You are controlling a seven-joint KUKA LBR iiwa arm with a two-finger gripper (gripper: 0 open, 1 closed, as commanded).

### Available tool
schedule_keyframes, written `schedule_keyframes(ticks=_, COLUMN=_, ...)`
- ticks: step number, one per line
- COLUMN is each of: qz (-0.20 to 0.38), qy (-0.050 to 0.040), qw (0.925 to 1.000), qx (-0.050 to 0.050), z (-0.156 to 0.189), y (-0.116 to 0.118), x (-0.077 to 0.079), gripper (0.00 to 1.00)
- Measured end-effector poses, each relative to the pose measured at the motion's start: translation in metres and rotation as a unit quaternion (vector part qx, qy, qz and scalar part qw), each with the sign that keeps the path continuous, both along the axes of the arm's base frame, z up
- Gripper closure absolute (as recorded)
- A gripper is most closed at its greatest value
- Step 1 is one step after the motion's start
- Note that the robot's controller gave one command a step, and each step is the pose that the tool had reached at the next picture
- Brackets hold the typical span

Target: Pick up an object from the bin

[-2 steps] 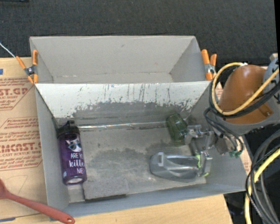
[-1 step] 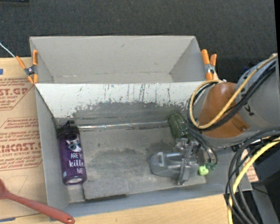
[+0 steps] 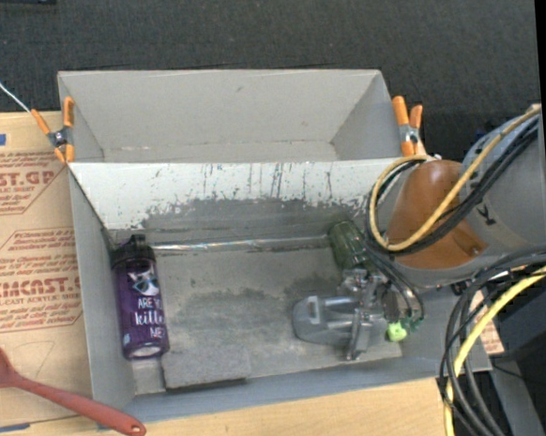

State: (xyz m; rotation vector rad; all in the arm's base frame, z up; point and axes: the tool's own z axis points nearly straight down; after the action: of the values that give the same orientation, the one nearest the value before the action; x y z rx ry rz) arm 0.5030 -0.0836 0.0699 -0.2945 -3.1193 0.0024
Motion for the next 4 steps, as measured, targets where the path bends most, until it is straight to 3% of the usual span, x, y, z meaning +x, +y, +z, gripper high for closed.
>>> schedule_keyframes(ticks=1, qz=-0.008, qy=0.0024, qw=1.0000, qx=0.001, z=0.069, y=-0.011, x=-0.003, gripper=1.00)
schedule_keyframes(ticks=2, qz=-0.008, qy=0.0021, qw=1.0000, qx=0.001, z=0.085, y=-0.014, x=-0.003, gripper=1.00)
schedule_keyframes(ticks=3, qz=0.175, qy=0.0232, qw=0.9843, qx=0.011, z=0.057, y=-0.025, x=0.058, gripper=1.00)
schedule_keyframes(ticks=4, qz=0.175, qy=0.0232, qw=0.9843, qx=0.011, z=0.057, y=-0.025, x=0.058, gripper=1.00)
